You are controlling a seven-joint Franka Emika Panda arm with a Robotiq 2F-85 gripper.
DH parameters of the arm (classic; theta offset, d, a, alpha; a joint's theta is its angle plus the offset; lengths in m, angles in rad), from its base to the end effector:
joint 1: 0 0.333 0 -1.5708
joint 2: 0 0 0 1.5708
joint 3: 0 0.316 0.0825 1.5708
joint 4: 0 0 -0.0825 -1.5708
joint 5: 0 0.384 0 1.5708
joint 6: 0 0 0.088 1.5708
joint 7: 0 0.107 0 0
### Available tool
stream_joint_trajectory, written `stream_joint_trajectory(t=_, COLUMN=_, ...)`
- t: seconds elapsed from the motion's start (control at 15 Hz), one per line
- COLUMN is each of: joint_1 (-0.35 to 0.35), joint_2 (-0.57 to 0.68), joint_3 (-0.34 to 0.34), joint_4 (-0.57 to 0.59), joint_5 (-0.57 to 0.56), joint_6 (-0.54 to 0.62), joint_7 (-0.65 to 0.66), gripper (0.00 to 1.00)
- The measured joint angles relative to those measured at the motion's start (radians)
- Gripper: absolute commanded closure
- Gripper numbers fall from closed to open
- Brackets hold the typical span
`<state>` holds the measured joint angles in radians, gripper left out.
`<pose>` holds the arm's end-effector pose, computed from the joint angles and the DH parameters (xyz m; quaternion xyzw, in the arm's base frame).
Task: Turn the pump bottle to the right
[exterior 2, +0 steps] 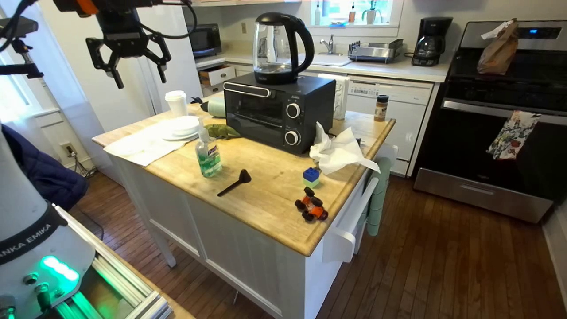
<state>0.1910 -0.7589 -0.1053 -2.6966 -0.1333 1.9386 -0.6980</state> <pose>0.3190 0.0190 0.4501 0.9085 0.4170 -0.0075 0.0249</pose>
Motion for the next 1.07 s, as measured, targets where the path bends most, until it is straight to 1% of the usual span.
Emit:
stream_joint_trajectory(t=0.27, joint_1=0.002, joint_2=-0.003, joint_3=-0.047, joint_4=-0.058, joint_5=-0.002, joint_6=0.097, joint_7=-0.221, gripper=0.0)
stream_joint_trajectory(t=0.4, joint_1=0.002, joint_2=0.0, joint_3=-0.063, joint_4=-0.058, joint_5=-0.002, joint_6=0.123, joint_7=-0.329, gripper=0.0)
stream_joint_trajectory(t=0.6, joint_1=0.002, joint_2=0.007, joint_3=-0.078, joint_4=-0.058, joint_5=-0.002, joint_6=0.147, joint_7=-0.453, gripper=0.0)
stream_joint_trajectory(t=0.73, joint_1=-0.001, joint_2=0.012, joint_3=-0.079, joint_4=-0.058, joint_5=0.0, joint_6=0.151, joint_7=-0.487, gripper=0.0)
stream_joint_trajectory(t=1.07, joint_1=-0.004, joint_2=0.012, joint_3=-0.073, joint_4=-0.058, joint_5=0.0, joint_6=0.151, joint_7=-0.487, gripper=0.0)
